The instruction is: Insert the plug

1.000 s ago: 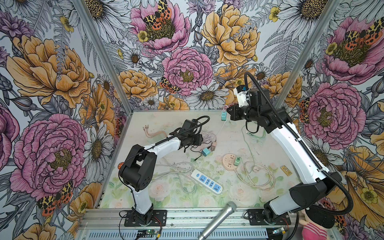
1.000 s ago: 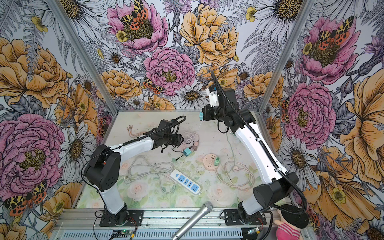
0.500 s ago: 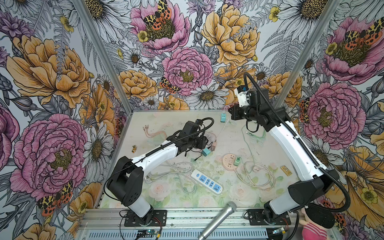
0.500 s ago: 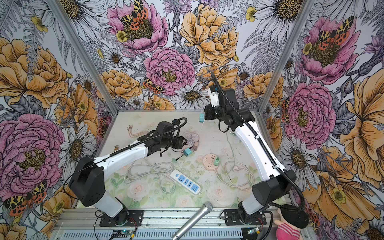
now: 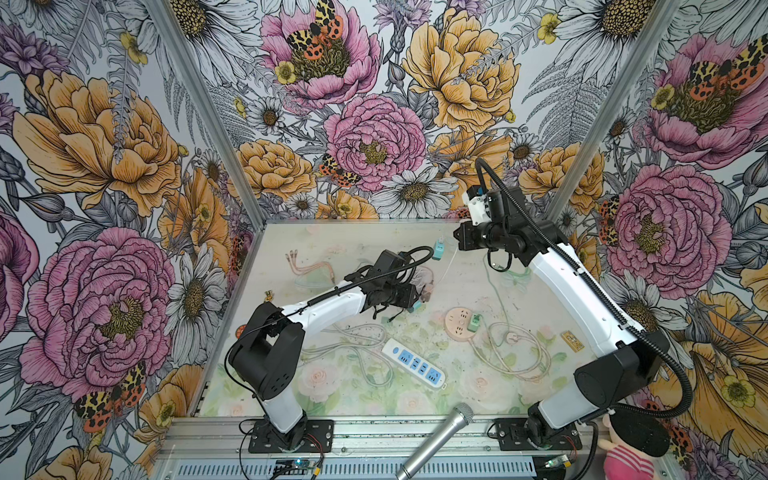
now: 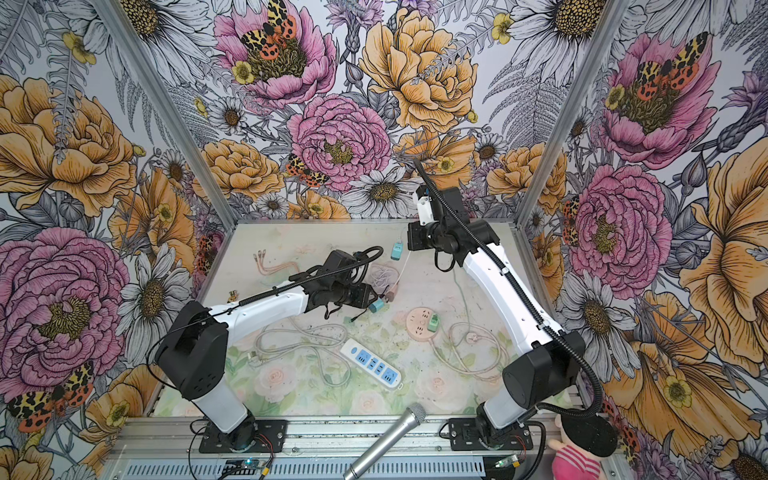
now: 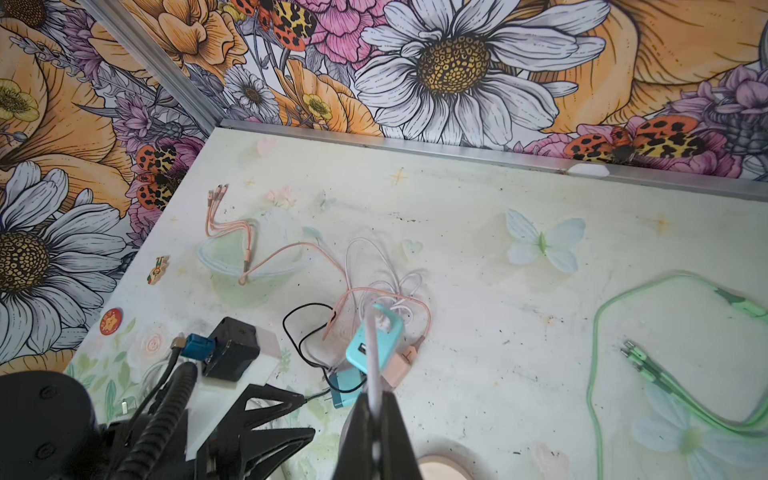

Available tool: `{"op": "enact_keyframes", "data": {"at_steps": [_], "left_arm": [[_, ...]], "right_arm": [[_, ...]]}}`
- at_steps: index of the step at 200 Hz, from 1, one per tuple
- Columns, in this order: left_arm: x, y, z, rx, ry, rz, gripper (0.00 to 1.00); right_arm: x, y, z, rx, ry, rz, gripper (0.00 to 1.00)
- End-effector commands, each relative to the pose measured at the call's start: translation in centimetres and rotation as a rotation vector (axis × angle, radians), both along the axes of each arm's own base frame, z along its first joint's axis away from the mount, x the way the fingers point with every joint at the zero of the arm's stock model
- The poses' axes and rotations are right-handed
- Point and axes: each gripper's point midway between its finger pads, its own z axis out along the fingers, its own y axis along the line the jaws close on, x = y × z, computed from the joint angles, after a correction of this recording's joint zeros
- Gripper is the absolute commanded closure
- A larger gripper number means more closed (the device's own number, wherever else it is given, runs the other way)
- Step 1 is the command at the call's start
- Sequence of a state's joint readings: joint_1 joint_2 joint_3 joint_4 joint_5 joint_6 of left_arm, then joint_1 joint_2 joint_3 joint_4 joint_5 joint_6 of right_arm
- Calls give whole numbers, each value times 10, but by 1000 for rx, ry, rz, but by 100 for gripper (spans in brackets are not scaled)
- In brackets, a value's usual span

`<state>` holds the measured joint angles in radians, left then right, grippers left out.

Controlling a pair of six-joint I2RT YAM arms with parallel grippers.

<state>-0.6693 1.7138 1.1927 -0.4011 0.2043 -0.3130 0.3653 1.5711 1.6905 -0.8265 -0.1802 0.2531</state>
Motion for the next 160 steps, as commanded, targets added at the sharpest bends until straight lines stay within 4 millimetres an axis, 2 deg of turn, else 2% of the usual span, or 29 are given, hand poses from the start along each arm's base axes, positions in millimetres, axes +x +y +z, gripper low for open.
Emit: {"op": "enact_keyframes", "data": {"at_steps": [1, 28, 61, 63, 68, 94, 120, 143, 160], "left_arm": [[8, -6, 0, -32, 39, 28, 57], [19, -4, -6, -39, 69, 84, 56], [35, 3, -12, -135, 140, 197, 55], [35, 3, -24, -125, 162, 205, 55], [38, 3, -28, -137, 171, 220, 55], [46, -6, -27, -223, 201, 245, 54], [44, -17, -30, -250, 247, 234, 53], [42, -16, -31, -251, 257, 248, 53], [41, -12, -32, -236, 255, 256, 53]], "right_arm": [[0, 3, 7, 25, -26, 6, 100], [3, 6, -2, 27, -6, 10, 100], [6, 11, -6, 36, 4, 19, 100], [6, 11, -6, 38, 4, 19, 100], [6, 12, -7, 38, 5, 21, 100], [6, 14, -10, 39, 10, 27, 100], [8, 13, -16, 27, 15, 21, 100], [12, 12, -26, 10, 25, 11, 100], [16, 11, -40, -9, 45, 3, 100]]}}
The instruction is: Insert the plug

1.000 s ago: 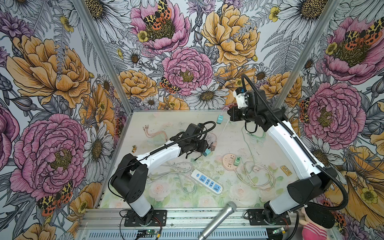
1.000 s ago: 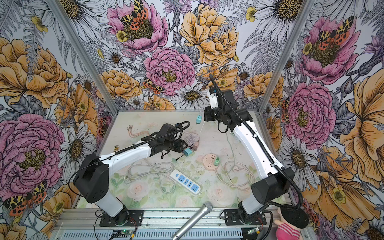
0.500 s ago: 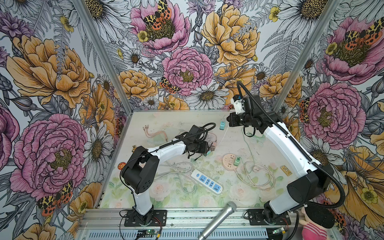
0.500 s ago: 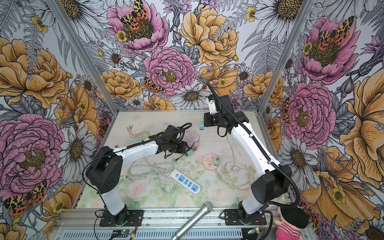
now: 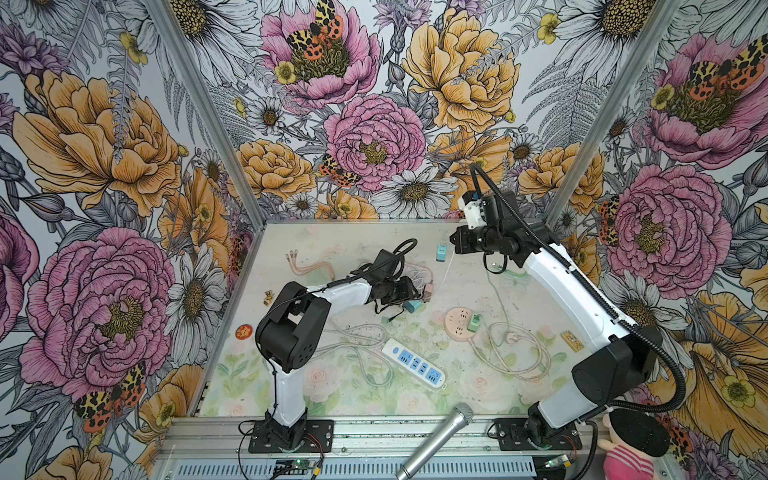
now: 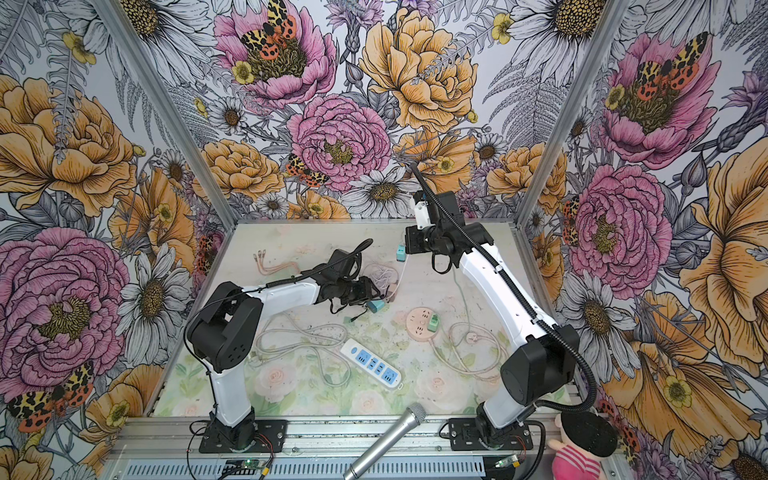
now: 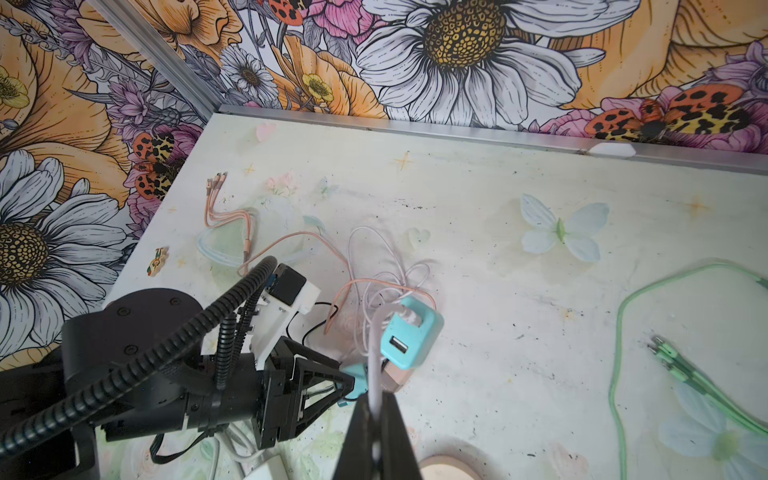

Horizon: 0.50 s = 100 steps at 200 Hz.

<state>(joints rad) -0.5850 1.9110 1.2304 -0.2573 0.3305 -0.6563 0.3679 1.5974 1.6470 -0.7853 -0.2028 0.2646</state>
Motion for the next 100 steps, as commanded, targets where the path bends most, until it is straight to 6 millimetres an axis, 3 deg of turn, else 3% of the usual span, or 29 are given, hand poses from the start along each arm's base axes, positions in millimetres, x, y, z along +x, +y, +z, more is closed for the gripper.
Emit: {"op": "enact_keyframes", "data": {"at_steps": [1, 42, 100], "left_arm": [[2, -7, 16, -44, -17, 5, 54], [-3, 3, 23, 14, -46, -21, 54], [-10, 4, 30, 60, -111, -160, 54]], "right_arm": [[12, 3, -20, -22, 10, -10, 100], [27, 0, -68, -61, 92, -31, 100], [38, -19, -110, -92, 167, -107, 100]]}}
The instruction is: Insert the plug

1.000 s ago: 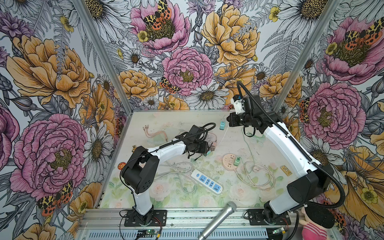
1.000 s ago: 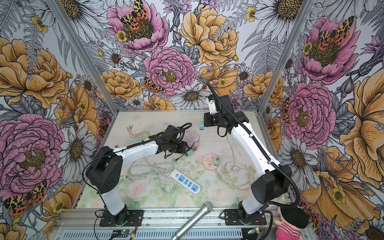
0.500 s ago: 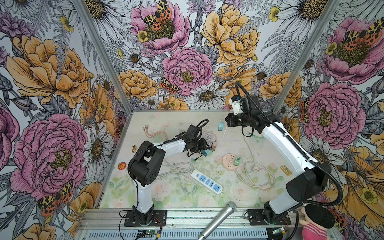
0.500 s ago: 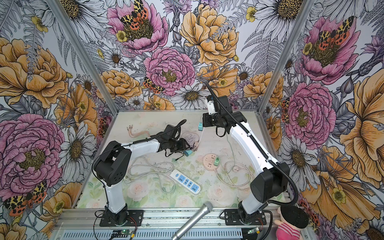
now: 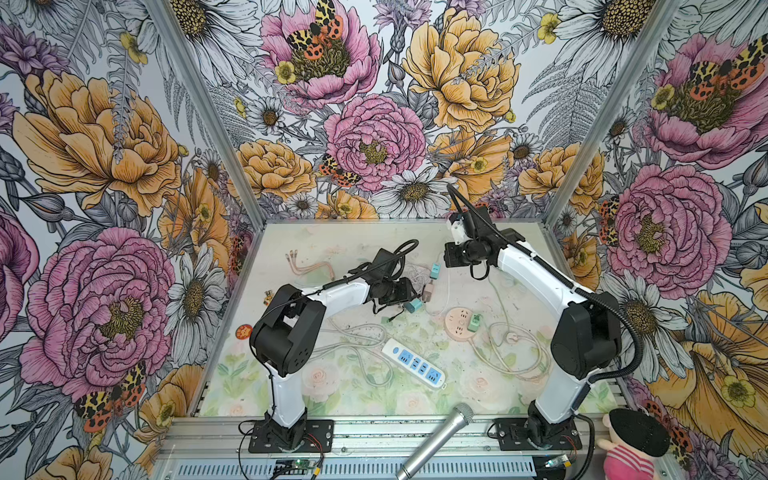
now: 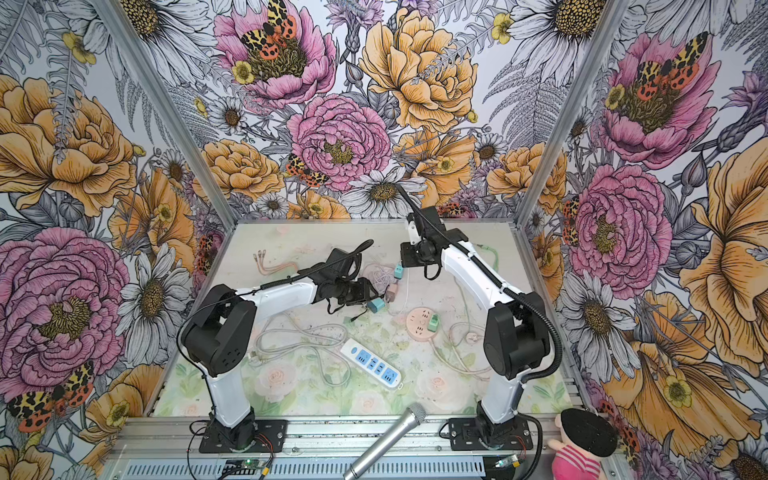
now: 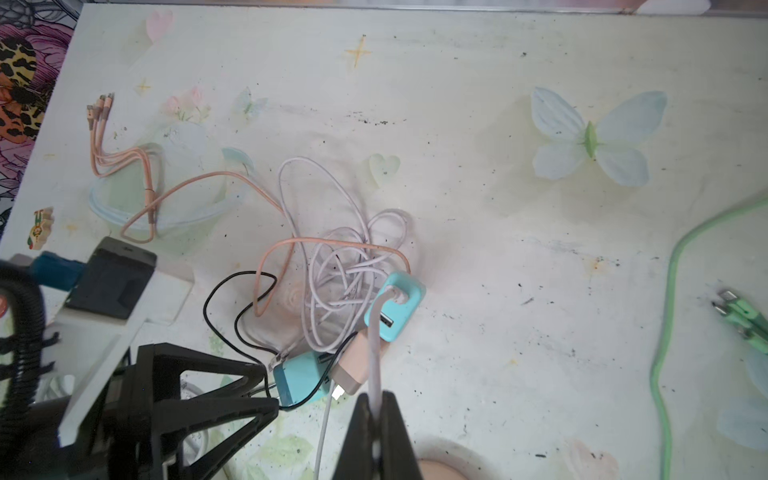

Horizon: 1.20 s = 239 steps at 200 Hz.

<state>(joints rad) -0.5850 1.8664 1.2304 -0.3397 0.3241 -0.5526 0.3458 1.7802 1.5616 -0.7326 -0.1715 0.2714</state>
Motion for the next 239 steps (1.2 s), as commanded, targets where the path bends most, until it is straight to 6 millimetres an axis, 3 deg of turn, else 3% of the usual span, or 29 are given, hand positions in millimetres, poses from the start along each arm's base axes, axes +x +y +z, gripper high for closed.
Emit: {"op": "enact_keyframes", "data": {"at_steps": [1, 63, 89, 166, 198, 239], "left_arm": [[1, -4, 22, 1, -78, -92, 53], [13, -11, 32, 112, -188, -223, 50], [17, -11, 27, 176, -197, -275, 49], [16, -16, 10, 273, -226, -428, 47], [18, -19, 5, 279, -221, -457, 56], [18, -20, 4, 327, -255, -509, 55]], "right_arm": [[13, -13, -3, -4, -31, -59, 100], [15, -15, -57, 12, 82, -77, 100], [15, -13, -76, 14, 124, -78, 100], [12, -9, -116, 20, 212, -80, 100], [15, -4, -129, 37, 238, -81, 100], [19, 0, -138, 51, 260, -85, 100]]}}
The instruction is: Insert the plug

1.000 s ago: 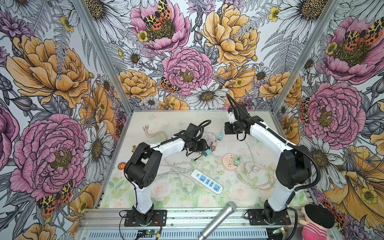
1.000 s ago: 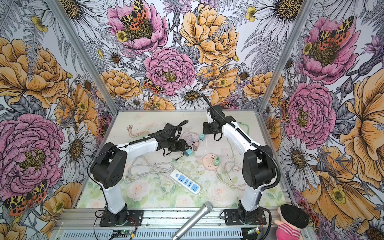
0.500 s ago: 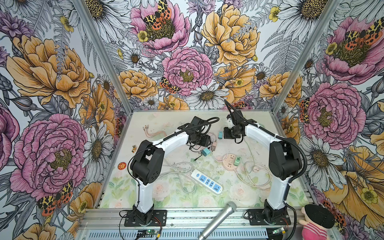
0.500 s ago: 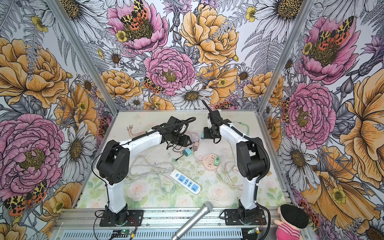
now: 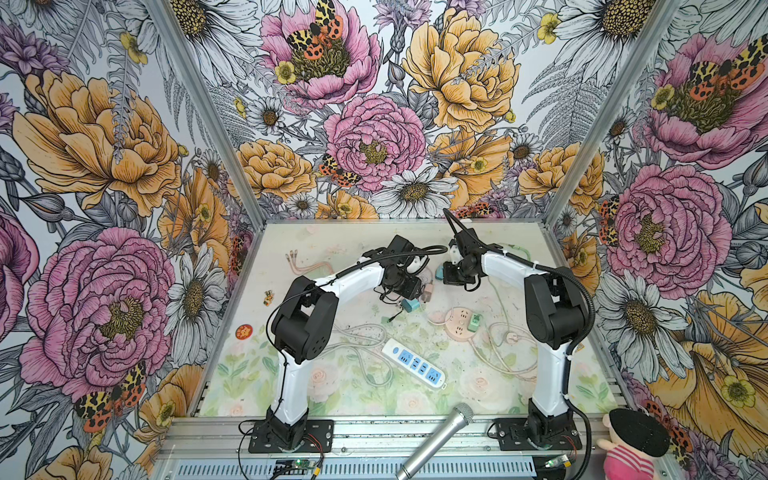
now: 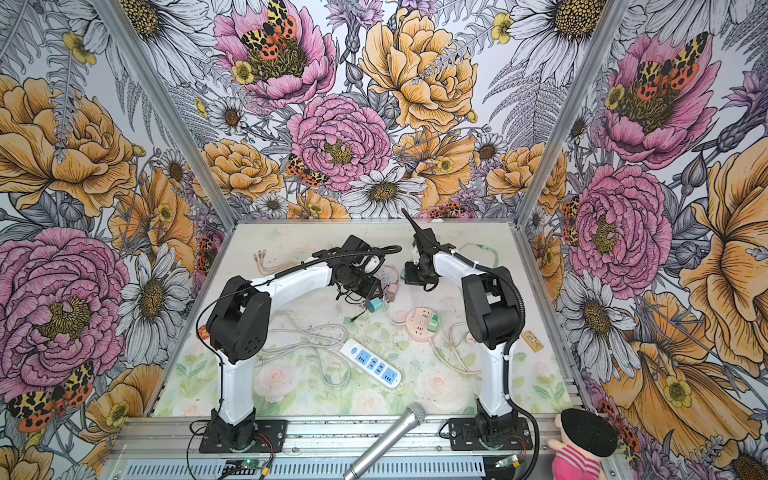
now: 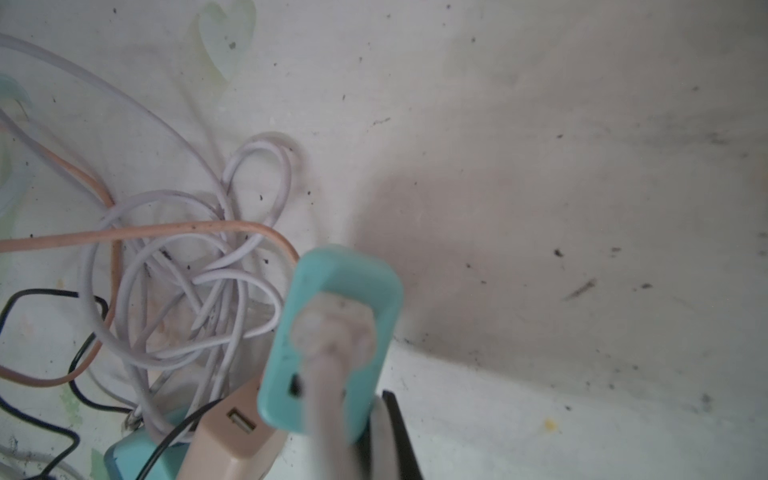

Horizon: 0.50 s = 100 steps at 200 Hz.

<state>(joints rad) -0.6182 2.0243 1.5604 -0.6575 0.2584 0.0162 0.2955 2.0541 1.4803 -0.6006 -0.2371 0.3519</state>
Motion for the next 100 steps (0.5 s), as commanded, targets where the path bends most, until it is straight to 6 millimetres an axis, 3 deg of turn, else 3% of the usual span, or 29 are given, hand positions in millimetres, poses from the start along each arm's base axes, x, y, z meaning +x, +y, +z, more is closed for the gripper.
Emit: {"op": "enact_keyframes", "data": {"at_steps": [1, 31, 69, 100], "left_arm": [[3, -2, -1, 52, -46, -52, 55], [9, 0, -4, 88, -64, -62, 59], [12, 6, -10, 126, -56, -62, 74], [14, 20, -18, 179, -46, -43, 74]], "right_arm": [[8, 10, -1, 35, 2, -4, 100], [6, 10, -5, 33, 12, -4, 100], [3, 9, -5, 25, 12, -3, 100], [7, 8, 0, 21, -4, -5, 99]]}}
